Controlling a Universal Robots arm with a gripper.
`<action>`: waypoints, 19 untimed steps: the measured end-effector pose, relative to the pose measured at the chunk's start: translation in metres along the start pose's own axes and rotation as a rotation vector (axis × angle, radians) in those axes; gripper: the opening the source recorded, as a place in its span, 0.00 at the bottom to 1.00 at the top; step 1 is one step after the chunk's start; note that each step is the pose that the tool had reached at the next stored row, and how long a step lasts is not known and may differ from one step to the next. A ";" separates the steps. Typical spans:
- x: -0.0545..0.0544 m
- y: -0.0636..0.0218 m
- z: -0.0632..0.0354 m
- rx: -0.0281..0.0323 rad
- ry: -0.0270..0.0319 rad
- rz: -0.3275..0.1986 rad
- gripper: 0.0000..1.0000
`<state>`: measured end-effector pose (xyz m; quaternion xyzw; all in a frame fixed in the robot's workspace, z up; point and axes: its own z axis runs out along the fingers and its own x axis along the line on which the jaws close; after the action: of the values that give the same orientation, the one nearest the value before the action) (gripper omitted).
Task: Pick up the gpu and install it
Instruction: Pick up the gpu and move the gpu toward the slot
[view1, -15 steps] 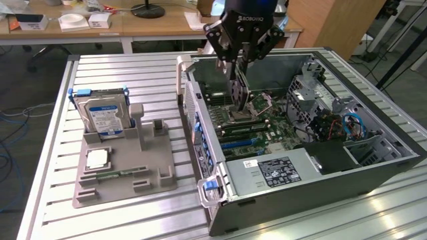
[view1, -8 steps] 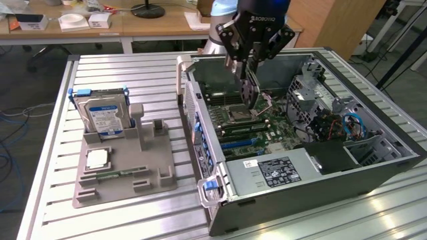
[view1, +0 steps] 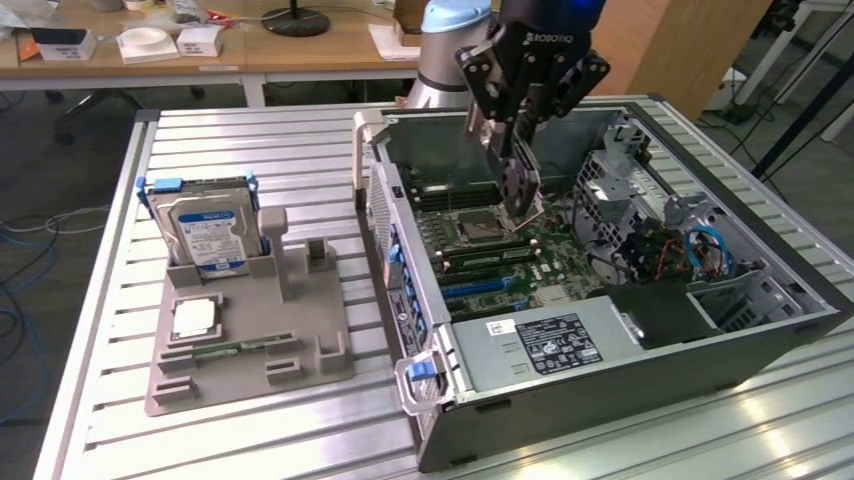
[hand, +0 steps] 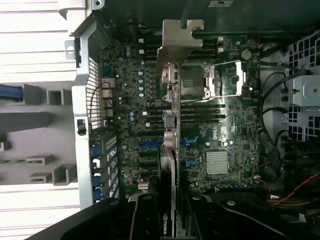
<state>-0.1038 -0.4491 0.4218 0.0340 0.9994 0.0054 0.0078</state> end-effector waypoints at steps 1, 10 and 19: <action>-0.003 0.0002 0.0000 -0.0001 0.0000 0.000 0.26; -0.026 0.0018 0.0004 -0.0002 0.0001 -0.001 0.26; -0.049 0.0033 0.0008 -0.0002 0.0003 -0.003 0.26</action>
<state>-0.0546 -0.4491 0.4218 0.0325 0.9994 0.0055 0.0077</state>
